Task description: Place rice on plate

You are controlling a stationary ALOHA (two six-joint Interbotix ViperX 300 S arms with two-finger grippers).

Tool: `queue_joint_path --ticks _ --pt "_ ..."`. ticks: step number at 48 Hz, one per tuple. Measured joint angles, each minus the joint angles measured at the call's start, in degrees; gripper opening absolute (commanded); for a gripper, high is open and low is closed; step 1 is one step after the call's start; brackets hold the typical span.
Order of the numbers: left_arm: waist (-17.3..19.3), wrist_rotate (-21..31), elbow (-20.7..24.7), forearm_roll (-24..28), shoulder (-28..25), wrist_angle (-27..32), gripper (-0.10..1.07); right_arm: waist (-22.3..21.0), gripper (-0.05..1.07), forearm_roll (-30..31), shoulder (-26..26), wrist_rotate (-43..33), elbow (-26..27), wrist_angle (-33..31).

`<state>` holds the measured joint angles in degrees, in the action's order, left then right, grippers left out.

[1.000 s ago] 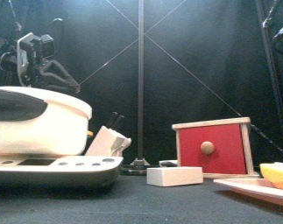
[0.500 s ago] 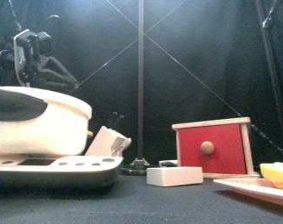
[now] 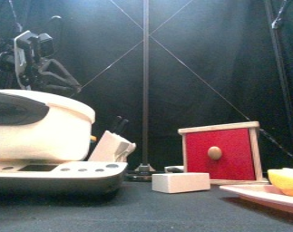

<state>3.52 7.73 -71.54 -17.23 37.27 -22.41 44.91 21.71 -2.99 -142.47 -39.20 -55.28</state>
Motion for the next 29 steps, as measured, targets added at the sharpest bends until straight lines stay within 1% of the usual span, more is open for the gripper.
queue_joint_path --ticks 14,29 --pt "0.0 0.1 0.0 0.0 0.0 0.1 0.56 -0.1 0.90 0.0 0.3 0.4 0.0 -0.3" --pt "-0.1 0.1 0.0 0.0 0.0 0.3 0.56 -0.1 0.90 1.0 3.7 0.7 -0.5 -2.5"
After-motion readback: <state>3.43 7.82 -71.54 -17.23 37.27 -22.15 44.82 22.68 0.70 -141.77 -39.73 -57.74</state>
